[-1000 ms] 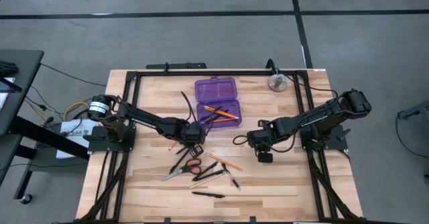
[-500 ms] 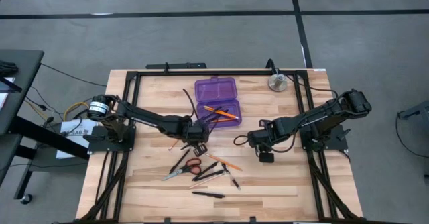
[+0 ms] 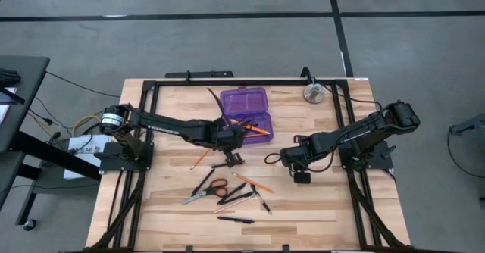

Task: Pick & place school supplies into a supply box
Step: Put the black pen into the purple supply box

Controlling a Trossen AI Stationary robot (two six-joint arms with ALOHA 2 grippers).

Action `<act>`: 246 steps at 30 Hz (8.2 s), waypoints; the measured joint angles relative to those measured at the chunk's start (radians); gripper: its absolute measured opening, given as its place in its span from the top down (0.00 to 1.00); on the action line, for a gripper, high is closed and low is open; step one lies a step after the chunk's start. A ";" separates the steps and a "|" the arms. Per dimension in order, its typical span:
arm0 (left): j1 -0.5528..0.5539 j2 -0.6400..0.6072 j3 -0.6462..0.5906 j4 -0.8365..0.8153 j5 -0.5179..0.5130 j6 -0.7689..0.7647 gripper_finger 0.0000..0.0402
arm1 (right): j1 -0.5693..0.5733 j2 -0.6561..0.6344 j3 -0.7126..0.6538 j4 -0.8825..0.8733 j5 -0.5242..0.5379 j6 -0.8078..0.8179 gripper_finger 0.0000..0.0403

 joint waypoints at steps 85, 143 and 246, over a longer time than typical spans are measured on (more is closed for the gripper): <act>-0.105 0.203 -0.007 0.140 0.077 0.131 0.70 | 0.085 0.000 0.000 0.014 0.028 0.078 0.81; -0.105 0.294 0.206 -0.053 -0.043 0.227 1.00 | 0.085 0.000 0.000 0.003 0.027 0.085 0.81; -0.073 0.333 0.388 -0.198 -0.136 0.308 0.98 | 0.112 0.000 0.000 -0.023 0.027 0.113 0.81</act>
